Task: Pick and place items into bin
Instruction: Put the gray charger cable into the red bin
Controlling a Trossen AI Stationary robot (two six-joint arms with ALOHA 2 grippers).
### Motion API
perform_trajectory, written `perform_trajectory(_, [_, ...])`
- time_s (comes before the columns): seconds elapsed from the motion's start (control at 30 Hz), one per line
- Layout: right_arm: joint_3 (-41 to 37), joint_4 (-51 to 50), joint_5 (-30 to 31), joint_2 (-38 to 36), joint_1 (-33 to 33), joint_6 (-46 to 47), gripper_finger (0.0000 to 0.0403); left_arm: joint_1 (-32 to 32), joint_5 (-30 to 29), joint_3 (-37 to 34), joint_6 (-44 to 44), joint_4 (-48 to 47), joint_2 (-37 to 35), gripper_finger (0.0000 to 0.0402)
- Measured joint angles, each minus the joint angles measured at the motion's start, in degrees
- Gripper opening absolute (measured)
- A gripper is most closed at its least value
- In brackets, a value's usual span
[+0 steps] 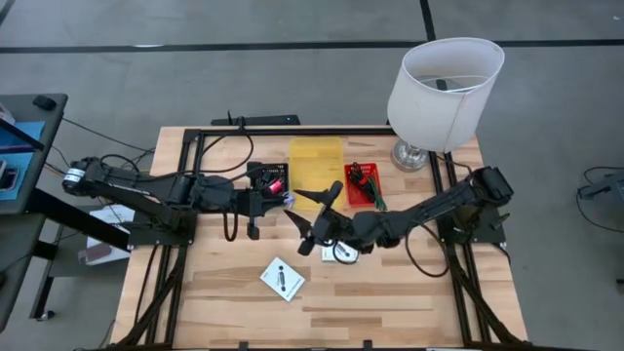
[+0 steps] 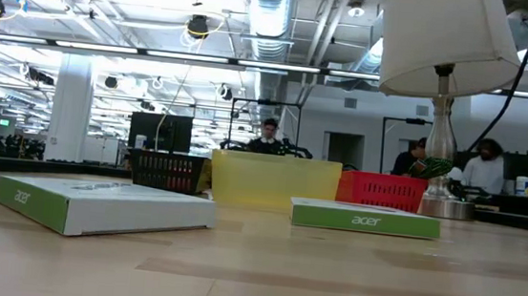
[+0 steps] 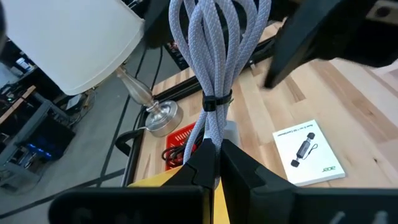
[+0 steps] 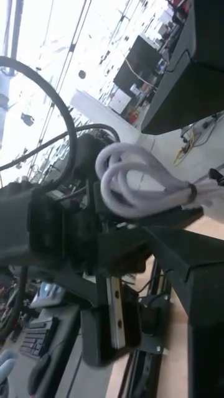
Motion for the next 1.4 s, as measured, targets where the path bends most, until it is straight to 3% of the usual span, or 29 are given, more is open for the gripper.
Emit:
perform_trajectory(0.2, [0.0, 0.0, -1.0, 0.0, -1.8, 0.4, 0.0247, 0.0, 1.0, 0.0, 0.0, 0.7, 0.0, 0.0])
perform_trajectory(0.33, [0.0, -0.1, -1.0, 0.0, -2.2, 0.4, 0.0222, 0.0, 0.9, 0.0, 0.1, 1.0, 0.0, 0.0])
perform_trajectory(0.43, [0.0, -0.2, -1.1, 0.0, -2.2, 0.4, 0.0181, 0.0, 0.9, 0.0, 0.2, 1.1, 0.0, 0.0])
perform_trajectory(0.67, [0.0, -0.6, -1.7, 0.0, -2.0, 0.4, 0.0039, 0.0, 0.8, 0.1, 0.3, 1.2, 0.0, 0.0])
perform_trajectory(0.73, [0.0, -0.7, -1.7, 0.0, -2.0, 0.4, 0.0017, 0.0, 0.7, 0.1, 0.2, 1.1, 0.0, 0.0])
perform_trajectory(0.93, [0.0, -0.7, -1.5, 0.0, -2.0, 0.5, 0.0039, 0.0, 0.8, 0.1, -0.1, 1.0, 0.0, 0.0024])
perform_trajectory(1.07, [0.0, -0.7, -1.2, 0.0, -2.0, 0.4, 0.0017, -0.4, -0.4, 0.1, 0.5, 0.5, 0.0, 0.0051])
perform_trajectory(1.23, [0.0, -0.9, -1.0, 0.0, -2.1, 0.4, 0.0019, -2.5, -5.8, 0.1, 2.2, 0.3, 0.0, 0.0094])
perform_trajectory(1.4, [0.0, -2.5, 1.7, 0.0, -2.0, 0.4, 0.0028, -4.8, -15.8, 0.1, 2.0, -3.4, 0.0, 0.0139])
